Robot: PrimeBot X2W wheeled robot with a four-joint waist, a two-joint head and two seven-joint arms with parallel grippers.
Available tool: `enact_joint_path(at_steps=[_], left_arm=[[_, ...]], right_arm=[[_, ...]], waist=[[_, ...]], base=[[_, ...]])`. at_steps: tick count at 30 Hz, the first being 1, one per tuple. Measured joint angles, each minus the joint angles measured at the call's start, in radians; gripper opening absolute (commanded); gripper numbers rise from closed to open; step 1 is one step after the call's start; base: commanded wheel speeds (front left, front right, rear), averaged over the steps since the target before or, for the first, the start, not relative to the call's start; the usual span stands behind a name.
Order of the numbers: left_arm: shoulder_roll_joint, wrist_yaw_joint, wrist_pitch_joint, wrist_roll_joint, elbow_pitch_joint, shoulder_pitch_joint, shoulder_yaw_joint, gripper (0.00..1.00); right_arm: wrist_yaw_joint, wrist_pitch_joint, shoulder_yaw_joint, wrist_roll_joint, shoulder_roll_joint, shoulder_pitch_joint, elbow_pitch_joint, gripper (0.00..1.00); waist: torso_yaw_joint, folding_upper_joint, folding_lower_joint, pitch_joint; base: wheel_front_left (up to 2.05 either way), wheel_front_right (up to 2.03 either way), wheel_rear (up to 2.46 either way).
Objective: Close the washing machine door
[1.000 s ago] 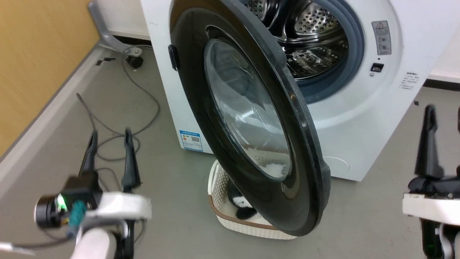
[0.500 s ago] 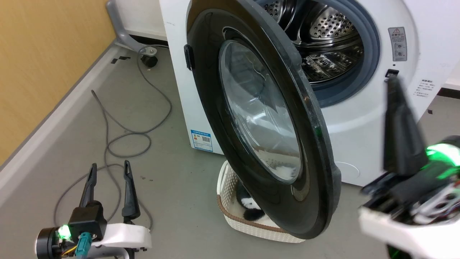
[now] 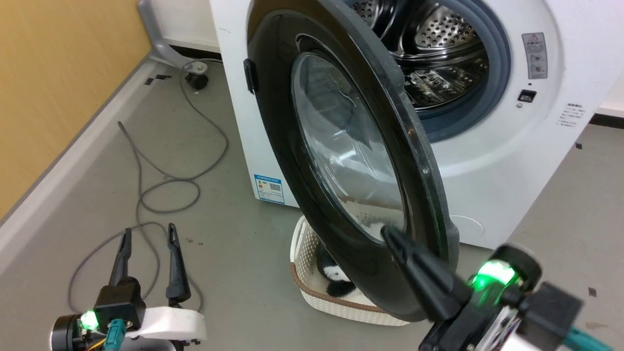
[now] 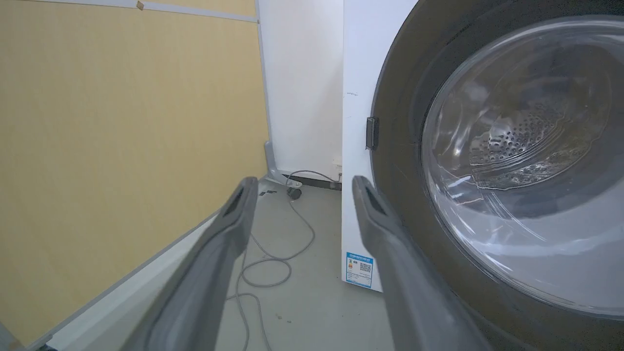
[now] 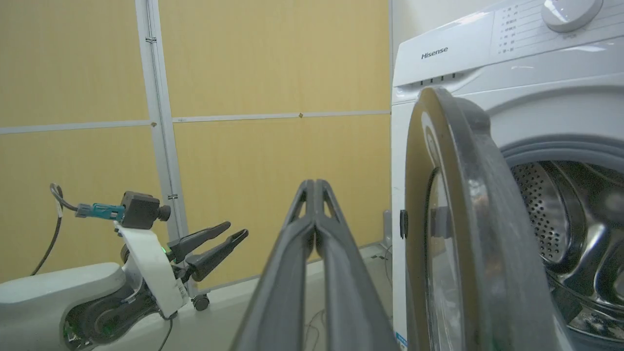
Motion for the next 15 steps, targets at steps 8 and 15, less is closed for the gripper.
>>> enact_joint_path(at_steps=[8, 15], left_arm=[[-0.021, -0.018, 0.000, 0.026, 0.003, 0.000, 0.010, 1.00], [-0.040, -0.027, 0.000, 0.041, 0.012, -0.002, 0.001, 1.00]], right_arm=[[0.000, 0.000, 0.037, -0.016, -0.015, 0.055, 0.119, 0.00], [0.000, 0.000, 0.052, -0.040, -0.023, 0.058, 0.226, 0.00]], waist=[[-0.037, 0.0000, 0.0000, 0.018], [-0.064, 0.0000, 0.0000, 0.039]], base=[[0.00, 0.00, 0.00], [0.00, 0.00, 0.00]])
